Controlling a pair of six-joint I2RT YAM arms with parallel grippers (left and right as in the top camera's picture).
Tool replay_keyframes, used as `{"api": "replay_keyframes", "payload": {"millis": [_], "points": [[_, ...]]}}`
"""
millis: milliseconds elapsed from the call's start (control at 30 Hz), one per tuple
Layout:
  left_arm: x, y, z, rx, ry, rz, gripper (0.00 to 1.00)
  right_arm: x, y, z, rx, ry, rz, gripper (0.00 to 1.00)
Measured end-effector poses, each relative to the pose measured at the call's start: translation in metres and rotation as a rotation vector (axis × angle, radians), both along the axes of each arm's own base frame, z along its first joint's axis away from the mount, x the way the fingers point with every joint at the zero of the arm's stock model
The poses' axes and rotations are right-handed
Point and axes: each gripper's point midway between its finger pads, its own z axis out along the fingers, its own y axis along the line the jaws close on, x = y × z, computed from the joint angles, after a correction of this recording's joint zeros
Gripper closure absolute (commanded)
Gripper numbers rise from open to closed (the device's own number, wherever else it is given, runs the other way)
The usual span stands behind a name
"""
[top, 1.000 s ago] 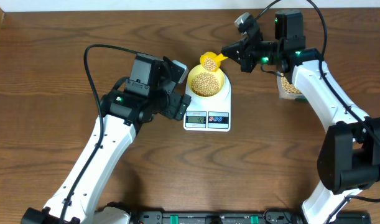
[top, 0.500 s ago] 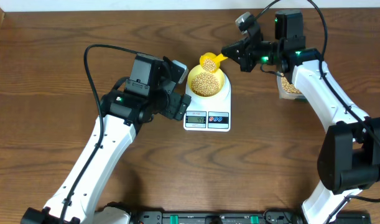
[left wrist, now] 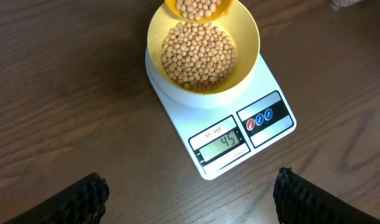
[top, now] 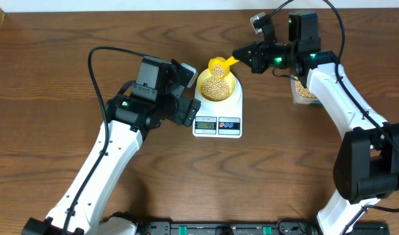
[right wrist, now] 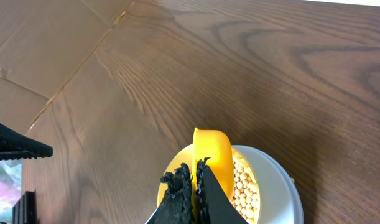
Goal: Scoop item into bowl and weigh 50g on scale
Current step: 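Tilt the yellow scoop with the right gripper to pour soybeans into bowl, then hold the tilted scoop over the bowl, trickling beans slowly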
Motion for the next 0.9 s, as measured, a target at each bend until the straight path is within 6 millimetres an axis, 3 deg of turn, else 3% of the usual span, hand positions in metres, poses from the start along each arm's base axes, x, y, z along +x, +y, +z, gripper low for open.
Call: {"api": "replay_keyframes", "payload": {"millis": [900], "points": [[0.0001,0.0000,0.0001,0.000,0.000,0.000,0.13,-0.0062,-0.0010,-0.0065,-0.019,0.020,0.016,0.99]]}}
